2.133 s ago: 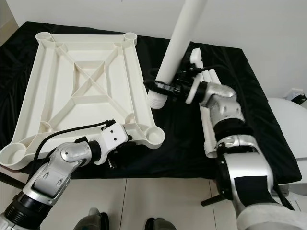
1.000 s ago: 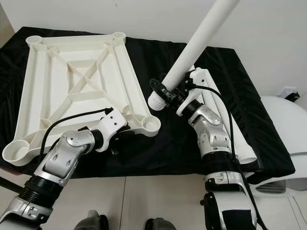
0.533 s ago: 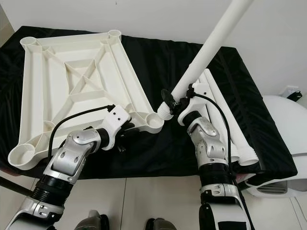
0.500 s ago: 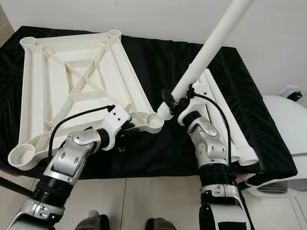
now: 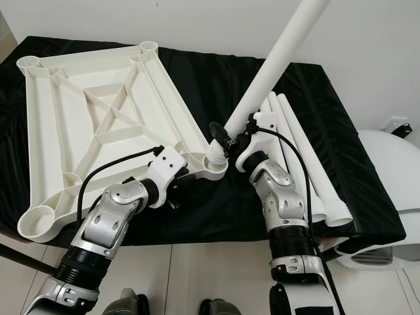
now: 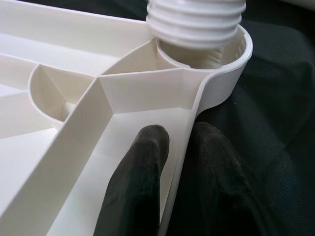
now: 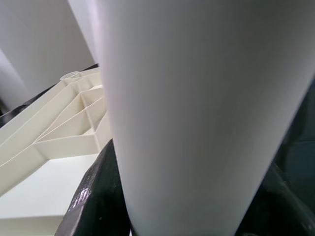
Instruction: Building children table
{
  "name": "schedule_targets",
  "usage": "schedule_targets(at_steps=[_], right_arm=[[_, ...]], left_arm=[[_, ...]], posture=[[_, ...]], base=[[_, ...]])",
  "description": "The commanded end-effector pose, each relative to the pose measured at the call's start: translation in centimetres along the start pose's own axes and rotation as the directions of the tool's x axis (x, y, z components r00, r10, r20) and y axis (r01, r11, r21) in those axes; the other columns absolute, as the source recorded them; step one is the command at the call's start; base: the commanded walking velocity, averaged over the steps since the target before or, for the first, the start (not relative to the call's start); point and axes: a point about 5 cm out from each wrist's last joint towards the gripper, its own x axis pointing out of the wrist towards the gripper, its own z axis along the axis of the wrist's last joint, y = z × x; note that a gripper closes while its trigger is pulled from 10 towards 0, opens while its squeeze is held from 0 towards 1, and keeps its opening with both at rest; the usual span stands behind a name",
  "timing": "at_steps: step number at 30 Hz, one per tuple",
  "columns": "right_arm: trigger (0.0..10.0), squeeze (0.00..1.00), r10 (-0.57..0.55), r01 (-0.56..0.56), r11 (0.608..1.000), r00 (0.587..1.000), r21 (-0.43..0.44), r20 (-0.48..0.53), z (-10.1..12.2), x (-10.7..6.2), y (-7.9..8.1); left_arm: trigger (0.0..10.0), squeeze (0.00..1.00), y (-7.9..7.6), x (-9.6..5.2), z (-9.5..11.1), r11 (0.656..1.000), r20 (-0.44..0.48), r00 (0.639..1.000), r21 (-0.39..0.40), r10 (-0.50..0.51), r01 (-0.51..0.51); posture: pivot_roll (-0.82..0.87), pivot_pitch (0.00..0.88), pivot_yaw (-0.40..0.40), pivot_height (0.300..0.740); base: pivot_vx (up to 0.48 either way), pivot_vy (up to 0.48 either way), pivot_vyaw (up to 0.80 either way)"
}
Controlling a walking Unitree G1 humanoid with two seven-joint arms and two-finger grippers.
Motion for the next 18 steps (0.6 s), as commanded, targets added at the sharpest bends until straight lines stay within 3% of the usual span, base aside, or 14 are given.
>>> schedule_targets(at_steps=[1, 10, 15, 16, 17, 18], right_arm=[[10.0, 0.00, 0.010, -0.010, 1.000, 1.000, -0.012, 0.004, -0.1, -0.2, 0.1], [10.0, 0.00, 0.016, -0.014, 0.998, 0.999, -0.055, 0.027, -0.1, -0.5, 0.1], [10.0, 0.00, -0.008, 0.010, 0.998, 0.999, -0.055, 0.047, 0.4, -0.5, -0.6], [10.0, 0.00, -0.017, 0.021, 0.998, 0.998, -0.058, 0.056, 0.6, -0.6, -0.9], [10.0, 0.00, -0.017, 0.021, 0.998, 0.998, -0.058, 0.056, 0.6, -0.6, -0.9], [10.0, 0.00, -0.022, 0.025, 0.998, 0.998, -0.060, 0.062, 0.8, -0.6, -1.1]], left_arm=[[10.0, 0.00, 0.4, 0.2, -1.2, 0.990, -0.057, 0.989, -0.032, 0.135, -0.137], [10.0, 0.00, 1.1, -0.2, -1.7, 0.985, -0.048, 0.983, 0.012, 0.175, -0.174], [10.0, 0.00, 1.7, -0.4, -1.6, 0.986, -0.041, 0.985, -0.022, 0.167, -0.168], [10.0, 0.33, 1.9, -0.5, -1.6, 0.985, -0.039, 0.986, -0.050, 0.162, -0.164], [10.0, 0.33, 1.9, -0.5, -1.6, 0.985, -0.039, 0.986, -0.050, 0.162, -0.164], [10.0, 1.00, 2.1, -0.6, -1.6, 0.985, -0.039, 0.988, -0.072, 0.152, -0.155]], posture=[[-0.04, 0.075, -0.057, 0.740], [-0.04, 0.072, -0.059, 0.740], [-0.04, 0.076, -0.055, 0.740], [-0.04, 0.076, -0.054, 0.740], [-0.04, 0.076, -0.054, 0.740], [-0.03, 0.077, -0.053, 0.740]], base=[[0.000, 0.000, 0.00], [0.000, 0.000, 0.00], [0.000, 0.000, 0.00], [0.000, 0.000, 0.00], [0.000, 0.000, 0.00], [0.000, 0.000, 0.00]])
